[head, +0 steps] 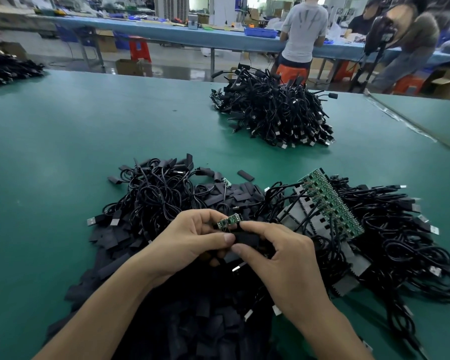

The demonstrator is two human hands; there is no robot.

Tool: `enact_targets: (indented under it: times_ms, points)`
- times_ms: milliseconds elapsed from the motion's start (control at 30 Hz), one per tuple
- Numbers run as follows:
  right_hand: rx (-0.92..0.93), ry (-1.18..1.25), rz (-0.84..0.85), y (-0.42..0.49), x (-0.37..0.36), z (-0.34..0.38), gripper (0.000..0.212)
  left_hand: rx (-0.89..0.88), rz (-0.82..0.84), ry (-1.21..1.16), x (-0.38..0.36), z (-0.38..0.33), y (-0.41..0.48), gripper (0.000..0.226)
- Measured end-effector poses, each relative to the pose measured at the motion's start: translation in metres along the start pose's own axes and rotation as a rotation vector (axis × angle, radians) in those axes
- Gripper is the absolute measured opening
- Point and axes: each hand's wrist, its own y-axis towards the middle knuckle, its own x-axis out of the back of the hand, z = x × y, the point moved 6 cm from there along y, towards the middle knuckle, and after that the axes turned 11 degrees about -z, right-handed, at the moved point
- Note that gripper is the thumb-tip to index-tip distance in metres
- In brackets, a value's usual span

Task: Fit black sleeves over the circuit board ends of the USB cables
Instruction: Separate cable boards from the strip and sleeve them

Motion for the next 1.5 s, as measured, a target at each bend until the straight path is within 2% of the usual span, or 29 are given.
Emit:
enact_targets:
  times_ms: [100, 167, 333, 400, 567, 733, 867, 933, 1000, 1067, 1167, 1267, 1400, 1500]
  points:
    - [-0.015, 0.005, 0.015, 0.0, 0.001, 0.0, 0.029, 0.007, 0.005, 0.002, -0.001, 0.001, -0.001, 0.022]
    - [-0.022, 0.021, -0.007, 0.0, 0.002, 0.001, 0.029, 0.006, 0.002, 0.022, 0.0, 0.002, 0.0, 0.007]
    - [-0.071, 0.089, -0.136, 0.002, 0.011, -0.003, 0.028, 0.016, -0.007, 0.055, 0.002, 0.004, 0.001, 0.018]
    - [-0.093, 0.1, -0.136, 0.003, 0.012, -0.004, 0.028, 0.005, -0.014, 0.069, 0.003, 0.004, 0.001, 0.014]
    - [-0.106, 0.09, -0.134, 0.003, 0.012, -0.005, 0.027, -0.038, -0.046, 0.124, 0.007, 0.003, 0.003, 0.02]
    - [-0.077, -0.028, -0.007, 0.0, 0.003, -0.005, 0.021, -0.097, -0.037, 0.158, 0.004, -0.001, 0.001, 0.013]
    - [0.002, -0.321, 0.039, -0.003, -0.002, -0.004, 0.02, -0.084, -0.129, 0.101, 0.01, 0.001, 0.004, 0.018]
    - [0.016, -0.408, 0.022, -0.004, -0.003, -0.004, 0.026, -0.065, -0.165, 0.026, 0.012, 0.0, 0.004, 0.02]
    - [0.073, -0.428, 0.034, -0.004, -0.004, 0.002, 0.029, -0.061, -0.171, -0.044, 0.013, -0.002, 0.004, 0.033]
    - [0.155, -0.459, 0.116, -0.006, -0.008, 0.008, 0.033, -0.03, -0.173, -0.129, 0.012, -0.002, 0.005, 0.041]
    - [0.203, -0.553, 0.248, -0.011, -0.015, 0.009, 0.047, 0.038, -0.187, -0.218, 0.014, 0.001, 0.008, 0.04]
    - [0.178, -0.558, 0.3, -0.012, -0.019, 0.006, 0.039, 0.012, -0.192, -0.178, 0.017, 0.002, 0.009, 0.038]
    - [0.167, -0.485, 0.227, -0.01, -0.016, 0.007, 0.018, -0.018, -0.183, -0.149, 0.018, 0.002, 0.008, 0.03]
    - [0.159, -0.44, 0.194, -0.009, -0.014, 0.008, 0.013, -0.02, -0.177, -0.14, 0.018, 0.003, 0.008, 0.027]
